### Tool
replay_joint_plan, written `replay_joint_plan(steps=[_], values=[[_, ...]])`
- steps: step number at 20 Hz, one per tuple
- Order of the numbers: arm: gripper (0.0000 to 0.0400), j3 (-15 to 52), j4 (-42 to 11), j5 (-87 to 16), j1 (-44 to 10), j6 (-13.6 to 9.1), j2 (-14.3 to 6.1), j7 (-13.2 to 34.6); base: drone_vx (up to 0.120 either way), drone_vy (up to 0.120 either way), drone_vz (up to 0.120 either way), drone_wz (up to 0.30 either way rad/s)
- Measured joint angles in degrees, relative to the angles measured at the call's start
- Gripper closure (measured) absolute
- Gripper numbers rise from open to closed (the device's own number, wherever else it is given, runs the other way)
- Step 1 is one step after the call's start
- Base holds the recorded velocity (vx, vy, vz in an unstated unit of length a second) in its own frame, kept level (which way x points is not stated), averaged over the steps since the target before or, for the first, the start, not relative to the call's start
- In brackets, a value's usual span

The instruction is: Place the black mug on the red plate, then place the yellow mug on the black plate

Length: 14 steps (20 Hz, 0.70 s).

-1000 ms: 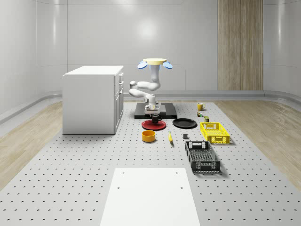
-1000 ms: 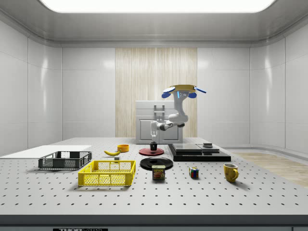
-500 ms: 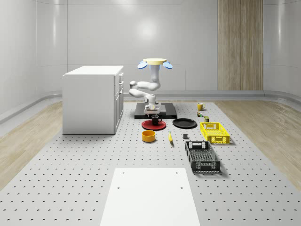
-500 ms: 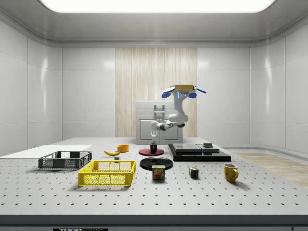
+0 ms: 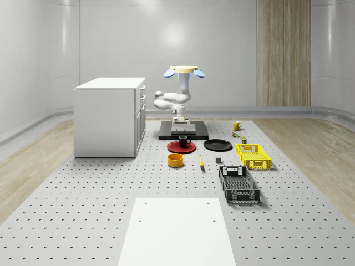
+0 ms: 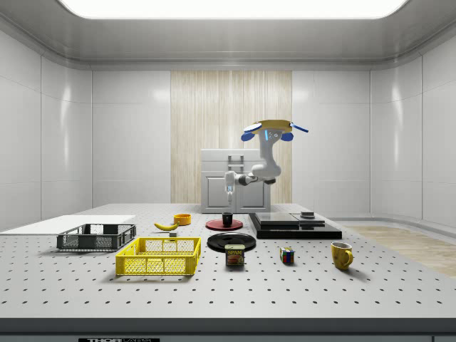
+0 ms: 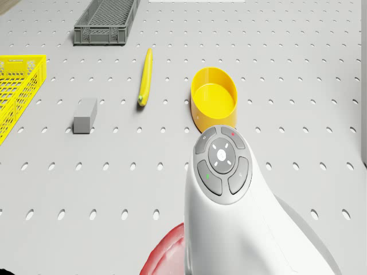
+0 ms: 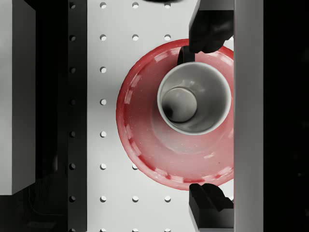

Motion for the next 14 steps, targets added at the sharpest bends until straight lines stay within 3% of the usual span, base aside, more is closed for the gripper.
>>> replay_joint_plan(steps=[14], values=[[0.0000, 1.1, -0.2, 1.1, 0.0, 0.0, -0.4, 0.1, -0.120, 0.120, 0.000, 0.000]])
